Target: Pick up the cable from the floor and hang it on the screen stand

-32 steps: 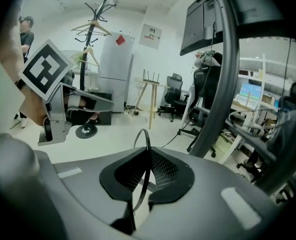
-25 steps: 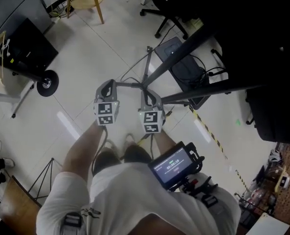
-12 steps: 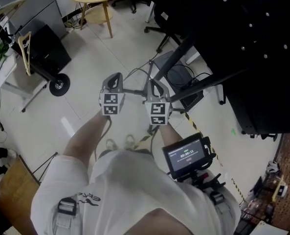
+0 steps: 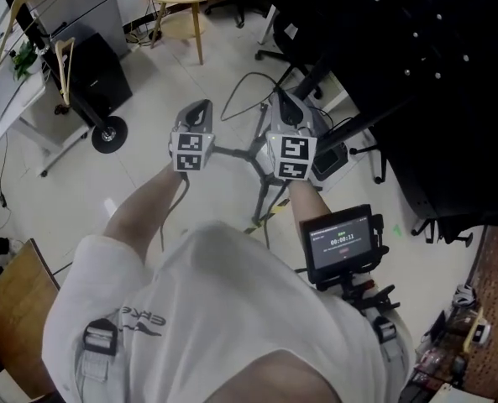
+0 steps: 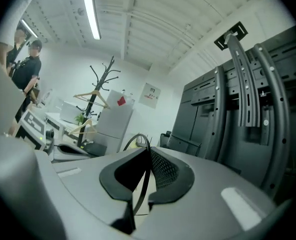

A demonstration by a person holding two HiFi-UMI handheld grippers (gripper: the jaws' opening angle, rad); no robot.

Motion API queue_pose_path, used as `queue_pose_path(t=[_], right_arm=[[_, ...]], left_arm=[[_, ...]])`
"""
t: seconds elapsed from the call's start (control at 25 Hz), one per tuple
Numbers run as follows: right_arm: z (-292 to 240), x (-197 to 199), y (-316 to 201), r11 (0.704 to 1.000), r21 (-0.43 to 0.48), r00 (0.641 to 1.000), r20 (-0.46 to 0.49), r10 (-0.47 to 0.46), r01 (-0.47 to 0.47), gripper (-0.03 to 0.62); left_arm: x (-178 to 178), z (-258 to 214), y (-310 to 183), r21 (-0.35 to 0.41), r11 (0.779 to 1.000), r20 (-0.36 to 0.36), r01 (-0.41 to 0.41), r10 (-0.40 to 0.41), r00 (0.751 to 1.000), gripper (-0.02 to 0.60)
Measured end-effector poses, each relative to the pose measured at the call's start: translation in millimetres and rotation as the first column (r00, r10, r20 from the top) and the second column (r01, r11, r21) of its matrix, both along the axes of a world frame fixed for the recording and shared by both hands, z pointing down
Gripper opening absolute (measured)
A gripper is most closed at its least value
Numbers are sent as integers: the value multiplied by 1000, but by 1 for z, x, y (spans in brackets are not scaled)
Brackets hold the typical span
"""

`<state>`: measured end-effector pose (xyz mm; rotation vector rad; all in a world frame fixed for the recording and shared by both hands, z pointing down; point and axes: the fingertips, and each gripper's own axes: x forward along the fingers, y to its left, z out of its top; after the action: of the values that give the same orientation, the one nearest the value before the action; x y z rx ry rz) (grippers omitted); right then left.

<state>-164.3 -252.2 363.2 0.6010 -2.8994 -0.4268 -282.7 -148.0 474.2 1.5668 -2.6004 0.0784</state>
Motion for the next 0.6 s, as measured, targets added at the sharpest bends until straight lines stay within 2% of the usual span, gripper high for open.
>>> queue_pose_path(t=[0.44, 0.6], right_arm=[[-91, 12, 0, 998, 64, 991, 132, 1, -9, 35], [-131, 34, 2, 996, 84, 984, 176, -5, -10, 35]], left_arm=[[9, 5, -10, -14, 999, 20, -46, 46, 999, 3], [35, 11, -26, -53, 994, 25, -98, 99, 995, 5]])
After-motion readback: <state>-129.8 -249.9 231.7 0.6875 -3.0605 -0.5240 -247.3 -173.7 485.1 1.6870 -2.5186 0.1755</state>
